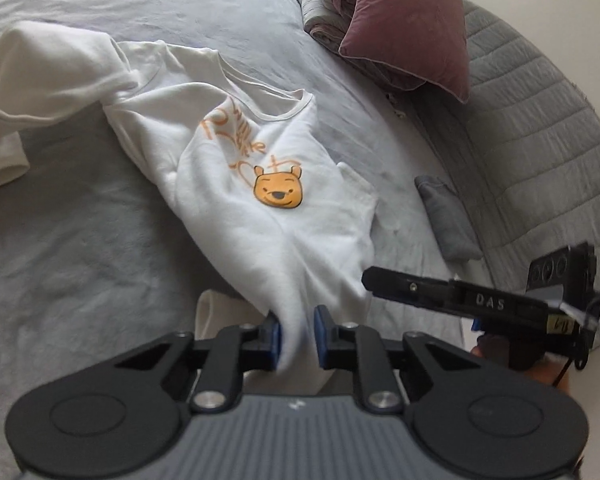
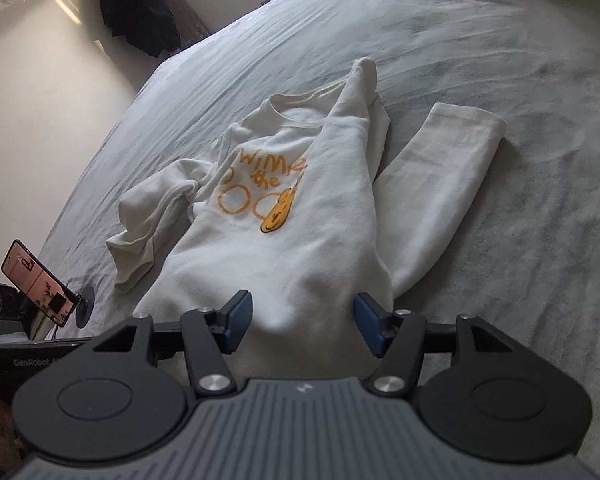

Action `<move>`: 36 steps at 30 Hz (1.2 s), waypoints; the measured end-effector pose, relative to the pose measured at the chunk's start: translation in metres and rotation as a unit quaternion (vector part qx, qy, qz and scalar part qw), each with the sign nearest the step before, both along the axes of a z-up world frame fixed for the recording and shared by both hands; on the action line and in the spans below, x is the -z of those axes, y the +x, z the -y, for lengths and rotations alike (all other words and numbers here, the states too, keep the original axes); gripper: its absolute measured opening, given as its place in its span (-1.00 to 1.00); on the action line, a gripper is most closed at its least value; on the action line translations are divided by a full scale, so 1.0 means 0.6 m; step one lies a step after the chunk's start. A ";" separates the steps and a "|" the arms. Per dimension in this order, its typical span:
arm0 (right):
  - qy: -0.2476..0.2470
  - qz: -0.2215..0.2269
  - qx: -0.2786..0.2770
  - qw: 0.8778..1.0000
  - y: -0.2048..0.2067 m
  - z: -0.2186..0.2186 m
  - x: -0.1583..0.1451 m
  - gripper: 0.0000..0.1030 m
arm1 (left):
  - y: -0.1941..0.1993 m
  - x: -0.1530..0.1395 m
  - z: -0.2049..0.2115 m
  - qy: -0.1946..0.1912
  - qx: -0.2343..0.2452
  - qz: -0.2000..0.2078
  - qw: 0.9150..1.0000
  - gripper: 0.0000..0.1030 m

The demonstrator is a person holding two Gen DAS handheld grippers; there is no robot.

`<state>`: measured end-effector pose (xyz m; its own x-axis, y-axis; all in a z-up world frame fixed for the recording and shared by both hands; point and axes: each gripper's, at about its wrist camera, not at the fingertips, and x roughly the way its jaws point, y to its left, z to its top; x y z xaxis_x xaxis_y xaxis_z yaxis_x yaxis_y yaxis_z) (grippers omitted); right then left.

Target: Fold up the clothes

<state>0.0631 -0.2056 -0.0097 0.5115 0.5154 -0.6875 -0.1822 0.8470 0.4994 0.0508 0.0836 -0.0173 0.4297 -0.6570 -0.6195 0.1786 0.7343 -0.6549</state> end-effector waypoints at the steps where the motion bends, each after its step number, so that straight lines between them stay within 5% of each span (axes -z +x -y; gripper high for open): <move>1: 0.009 0.009 -0.013 1.000 -0.002 -0.001 -0.008 0.18 | 0.004 0.001 0.001 -0.014 -0.002 -0.001 1.000 -0.69; 5: 0.043 0.038 -0.053 0.997 -0.013 -0.006 -0.036 0.18 | 0.012 0.002 0.020 -0.041 0.016 0.013 0.999 -0.66; 7: 0.058 0.043 -0.061 0.995 -0.017 -0.007 -0.042 0.18 | 0.009 0.001 0.037 -0.040 0.040 0.023 0.998 -0.48; 15: 0.128 0.013 -0.077 0.989 0.006 -0.012 -0.025 0.04 | -0.021 -0.005 0.080 0.017 0.112 0.070 0.991 -0.02; 23: 0.094 -0.013 -0.139 0.986 0.022 -0.080 0.002 0.04 | -0.043 -0.012 0.082 0.043 0.142 0.099 0.984 0.01; 24: 0.085 -0.005 -0.145 0.986 0.021 -0.088 0.006 0.00 | -0.047 -0.013 0.081 0.047 0.147 0.101 0.983 0.01; 26: 0.059 0.004 -0.152 0.987 0.020 -0.100 0.014 -0.54 | -0.052 -0.014 0.079 0.057 0.159 0.102 0.980 0.01; 28: 0.046 0.014 -0.149 0.988 0.018 -0.102 0.016 -0.77 | -0.053 -0.017 0.065 0.050 0.162 0.101 0.980 0.00; 36: 0.031 0.064 -0.079 0.994 0.033 -0.036 -0.022 -0.82 | -0.039 -0.034 -0.011 -0.003 0.103 0.114 0.988 -0.04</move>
